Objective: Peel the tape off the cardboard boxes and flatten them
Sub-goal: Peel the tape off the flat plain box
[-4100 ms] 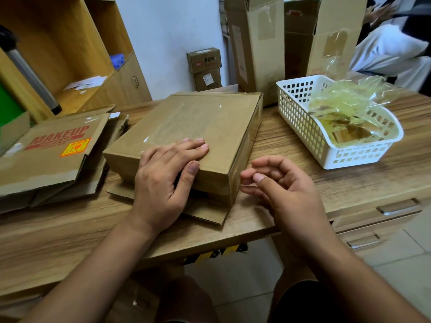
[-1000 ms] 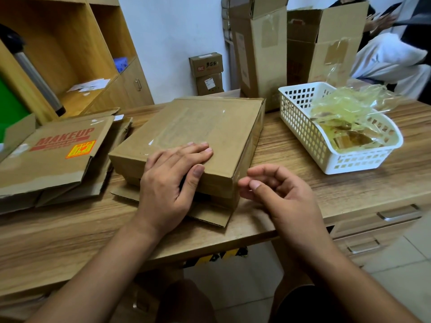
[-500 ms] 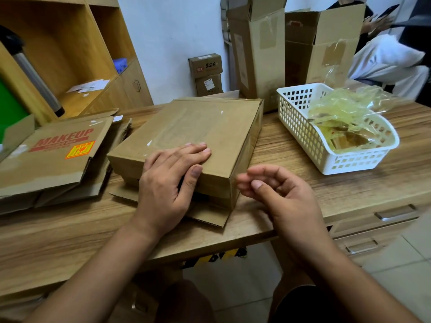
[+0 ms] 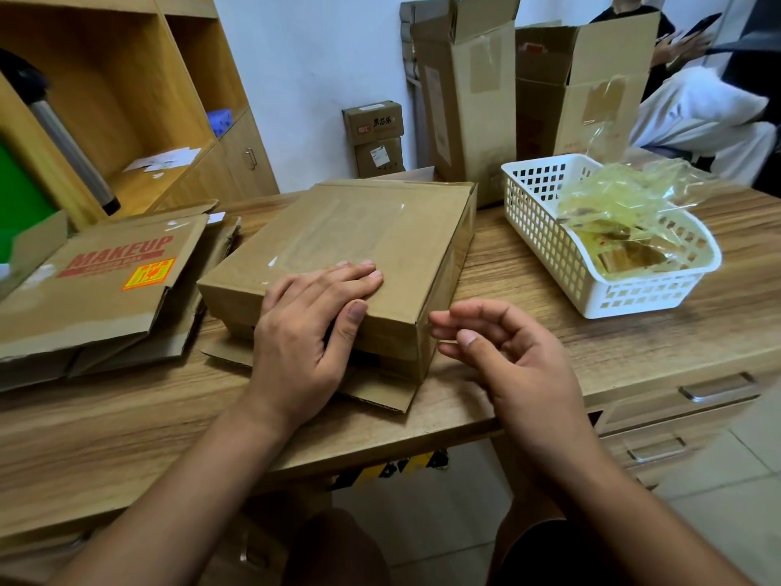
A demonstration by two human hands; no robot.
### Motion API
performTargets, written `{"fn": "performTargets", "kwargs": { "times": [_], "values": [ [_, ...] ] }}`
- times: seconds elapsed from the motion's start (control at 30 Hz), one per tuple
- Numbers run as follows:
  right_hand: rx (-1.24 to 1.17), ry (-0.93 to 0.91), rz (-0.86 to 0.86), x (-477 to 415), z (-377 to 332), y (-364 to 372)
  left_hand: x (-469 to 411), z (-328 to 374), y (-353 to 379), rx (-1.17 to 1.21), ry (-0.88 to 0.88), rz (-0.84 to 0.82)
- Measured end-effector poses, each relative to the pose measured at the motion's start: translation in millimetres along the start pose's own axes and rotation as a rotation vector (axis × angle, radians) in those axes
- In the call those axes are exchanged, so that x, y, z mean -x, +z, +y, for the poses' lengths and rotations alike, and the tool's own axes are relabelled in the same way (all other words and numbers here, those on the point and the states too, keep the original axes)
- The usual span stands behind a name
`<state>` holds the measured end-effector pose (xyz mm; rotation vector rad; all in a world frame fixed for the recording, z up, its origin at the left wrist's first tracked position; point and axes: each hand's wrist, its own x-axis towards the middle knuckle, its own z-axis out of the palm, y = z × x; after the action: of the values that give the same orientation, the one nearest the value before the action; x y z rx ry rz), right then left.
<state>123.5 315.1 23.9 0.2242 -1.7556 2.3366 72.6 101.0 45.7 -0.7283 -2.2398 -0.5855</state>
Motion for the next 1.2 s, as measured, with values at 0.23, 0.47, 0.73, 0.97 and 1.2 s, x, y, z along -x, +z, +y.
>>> {"fn": "performTargets", "kwargs": {
  "times": [0.23, 0.47, 0.73, 0.97, 1.2],
  "values": [
    [0.015, -0.011, -0.027, 0.3, -1.6, 0.1, 1.1, -0.7, -0.5, -0.005, -0.001, -0.005],
    [0.055, -0.042, 0.001, 4.3, -1.0, 1.4, 1.0, -1.0, -0.9, -0.007, 0.000, -0.018],
    [0.154, -0.115, 0.023, 4.8, 0.0, 10.1, 1.2, -0.3, -1.3, -0.008, 0.000, -0.011],
    [0.290, -0.167, 0.094, -0.8, 1.0, 19.5, 1.2, -1.0, -0.7, -0.009, 0.007, -0.008],
    [0.381, -0.207, 0.109, -7.6, 3.9, 23.7, 0.8, -2.8, -1.5, -0.010, 0.010, -0.011]
  ]
}}
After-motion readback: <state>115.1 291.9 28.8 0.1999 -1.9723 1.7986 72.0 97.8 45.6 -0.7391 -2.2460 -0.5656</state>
